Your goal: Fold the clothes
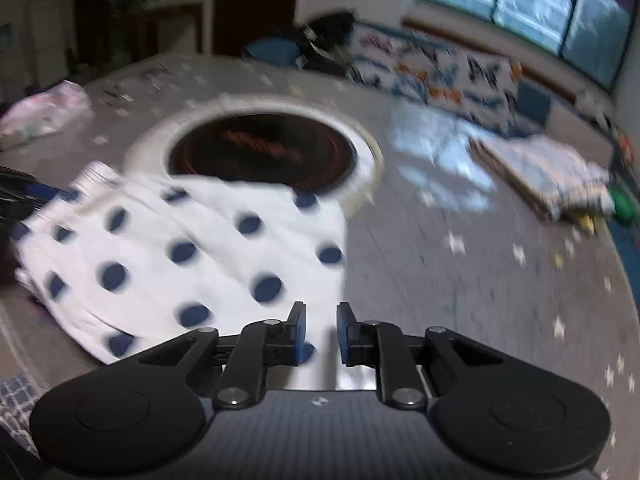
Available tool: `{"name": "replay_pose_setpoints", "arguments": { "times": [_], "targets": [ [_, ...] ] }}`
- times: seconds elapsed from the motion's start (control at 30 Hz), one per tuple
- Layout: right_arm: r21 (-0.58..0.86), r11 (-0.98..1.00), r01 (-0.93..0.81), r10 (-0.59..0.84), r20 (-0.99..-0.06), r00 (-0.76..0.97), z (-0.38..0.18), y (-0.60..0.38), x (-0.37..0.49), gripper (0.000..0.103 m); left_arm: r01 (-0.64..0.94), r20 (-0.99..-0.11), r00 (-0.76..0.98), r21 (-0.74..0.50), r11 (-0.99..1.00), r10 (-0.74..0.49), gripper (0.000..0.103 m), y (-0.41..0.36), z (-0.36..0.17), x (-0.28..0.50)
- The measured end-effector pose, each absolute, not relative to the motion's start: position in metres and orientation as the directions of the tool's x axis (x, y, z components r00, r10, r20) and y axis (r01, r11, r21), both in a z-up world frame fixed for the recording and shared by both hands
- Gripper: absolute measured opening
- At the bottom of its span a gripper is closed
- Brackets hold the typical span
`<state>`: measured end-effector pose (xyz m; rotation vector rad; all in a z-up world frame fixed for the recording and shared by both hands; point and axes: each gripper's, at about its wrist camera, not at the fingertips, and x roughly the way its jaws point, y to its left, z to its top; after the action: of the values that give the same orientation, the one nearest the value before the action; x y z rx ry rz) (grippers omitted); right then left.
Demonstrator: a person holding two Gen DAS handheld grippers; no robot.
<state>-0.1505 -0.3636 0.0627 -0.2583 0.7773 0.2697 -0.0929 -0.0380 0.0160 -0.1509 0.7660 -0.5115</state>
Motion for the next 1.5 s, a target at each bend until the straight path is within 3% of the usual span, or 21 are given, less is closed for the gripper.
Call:
{"name": "replay_pose_setpoints", "arguments": {
  "times": [0.07, 0.17, 0.43, 0.5, 0.7, 1.0, 1.13, 1.23, 1.5],
  "targets": [
    [-0.155, 0.899, -0.410, 0.202, -0.684, 0.701, 0.074, -0.348, -0.161, 0.019, 0.368, -0.626, 0.615, -0.311, 0.876, -0.480, 0.055, -0.033, 0.017, -0.095],
    [-0.187, 0.817, -0.545, 0.303, -0.665, 0.682, 0.082, -0.318, -0.173, 0.037, 0.340, -0.629, 0.628, -0.309, 0.888, -0.459, 0.059, -0.027, 0.020, -0.098],
    [-0.358, 0.485, -0.798, 0.455, -0.676, 0.580, 0.073, -0.234, -0.214, 0.054, 0.289, -0.616, 0.667, -0.305, 0.908, -0.419, 0.098, -0.019, 0.031, -0.107],
    [-0.381, 0.438, -0.814, 0.453, -0.689, 0.566, 0.066, -0.220, -0.218, 0.055, 0.292, -0.601, 0.679, -0.305, 0.907, -0.421, 0.103, -0.020, 0.035, -0.109],
    [-0.459, 0.355, -0.814, 0.418, -0.701, 0.578, 0.043, -0.198, -0.224, 0.055, 0.297, -0.566, 0.701, -0.321, 0.899, -0.434, 0.103, -0.024, 0.044, -0.109],
    [-0.602, 0.290, -0.744, 0.385, -0.639, 0.666, 0.019, -0.187, -0.238, 0.053, 0.268, -0.584, 0.692, -0.337, 0.903, -0.424, 0.103, -0.031, 0.051, -0.102],
    [-0.632, 0.273, -0.725, 0.390, -0.616, 0.684, 0.012, -0.187, -0.242, 0.043, 0.231, -0.593, 0.672, -0.401, 0.886, -0.444, 0.103, -0.031, 0.049, -0.103],
    [-0.592, 0.324, -0.738, 0.404, -0.619, 0.674, 0.017, -0.189, -0.238, 0.033, 0.168, -0.601, 0.642, -0.497, 0.852, -0.476, 0.103, -0.027, 0.045, -0.101],
    [-0.392, 0.516, -0.762, 0.474, -0.610, 0.635, 0.052, -0.217, -0.217, 0.027, 0.027, -0.569, 0.570, -0.708, 0.706, -0.593, 0.103, -0.025, 0.027, -0.103]
  ]
}}
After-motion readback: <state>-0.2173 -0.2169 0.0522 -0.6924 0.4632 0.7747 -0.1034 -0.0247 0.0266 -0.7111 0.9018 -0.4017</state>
